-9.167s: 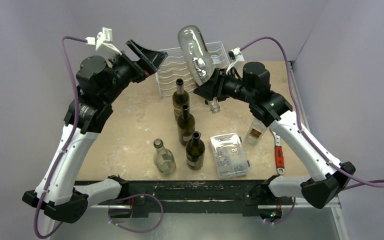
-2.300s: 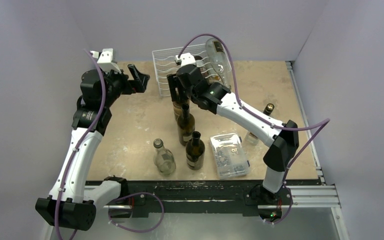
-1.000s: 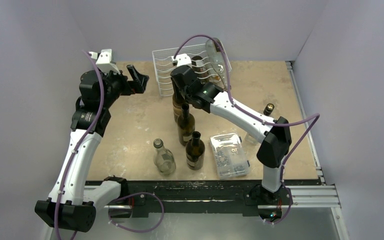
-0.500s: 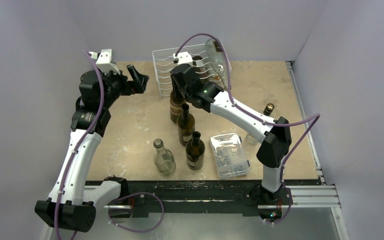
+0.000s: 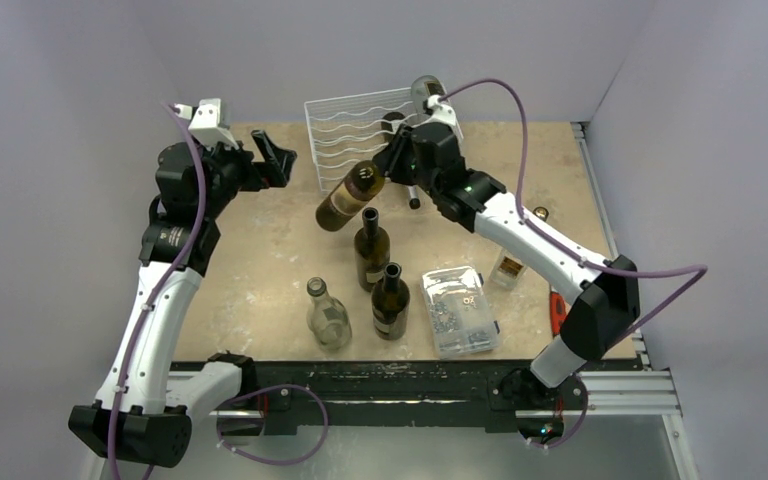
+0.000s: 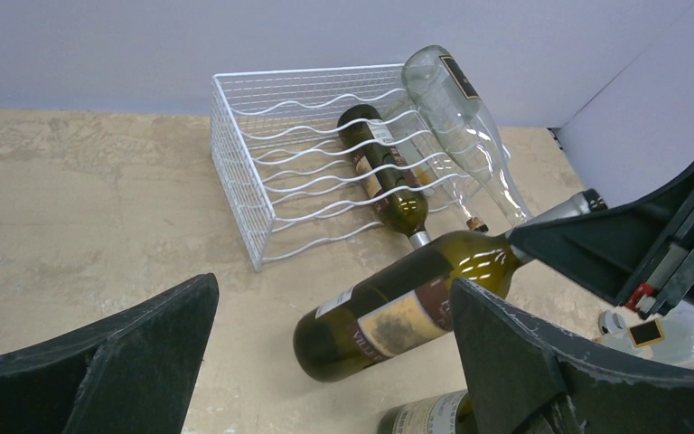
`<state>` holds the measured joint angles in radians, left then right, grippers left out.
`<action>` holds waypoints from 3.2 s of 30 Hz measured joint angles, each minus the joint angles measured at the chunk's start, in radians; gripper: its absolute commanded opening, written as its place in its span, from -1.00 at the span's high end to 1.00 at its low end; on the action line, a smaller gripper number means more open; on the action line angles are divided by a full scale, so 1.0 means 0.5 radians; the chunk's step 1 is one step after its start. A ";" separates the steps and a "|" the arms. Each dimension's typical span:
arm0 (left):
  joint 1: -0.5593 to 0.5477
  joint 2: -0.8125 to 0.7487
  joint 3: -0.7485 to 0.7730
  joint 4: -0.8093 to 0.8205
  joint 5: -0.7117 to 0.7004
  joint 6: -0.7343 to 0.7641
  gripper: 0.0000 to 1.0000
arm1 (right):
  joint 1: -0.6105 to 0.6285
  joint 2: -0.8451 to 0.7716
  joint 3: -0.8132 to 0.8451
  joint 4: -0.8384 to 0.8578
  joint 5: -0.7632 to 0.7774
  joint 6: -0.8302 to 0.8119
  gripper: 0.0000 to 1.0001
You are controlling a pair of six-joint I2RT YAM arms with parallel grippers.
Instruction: Put the wine bottle on the wine rack
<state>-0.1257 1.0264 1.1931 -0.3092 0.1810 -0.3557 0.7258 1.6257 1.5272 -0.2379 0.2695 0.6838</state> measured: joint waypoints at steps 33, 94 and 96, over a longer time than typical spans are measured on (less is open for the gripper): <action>0.082 -0.088 0.000 0.005 0.014 -0.198 -1.00 | -0.149 -0.047 -0.745 1.615 -0.018 1.385 1.00; 0.420 0.558 -0.909 2.683 0.529 -2.153 -0.73 | 0.067 0.573 -0.762 2.840 -0.117 1.945 1.00; 0.421 0.573 -0.909 2.692 0.530 -2.167 -0.59 | 0.066 0.573 -0.762 2.840 -0.121 1.942 1.00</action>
<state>0.0849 1.3128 0.7383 1.0370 0.4461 -1.4391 0.7589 1.9121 1.1461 1.1824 0.2089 1.6550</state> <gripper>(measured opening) 0.894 0.361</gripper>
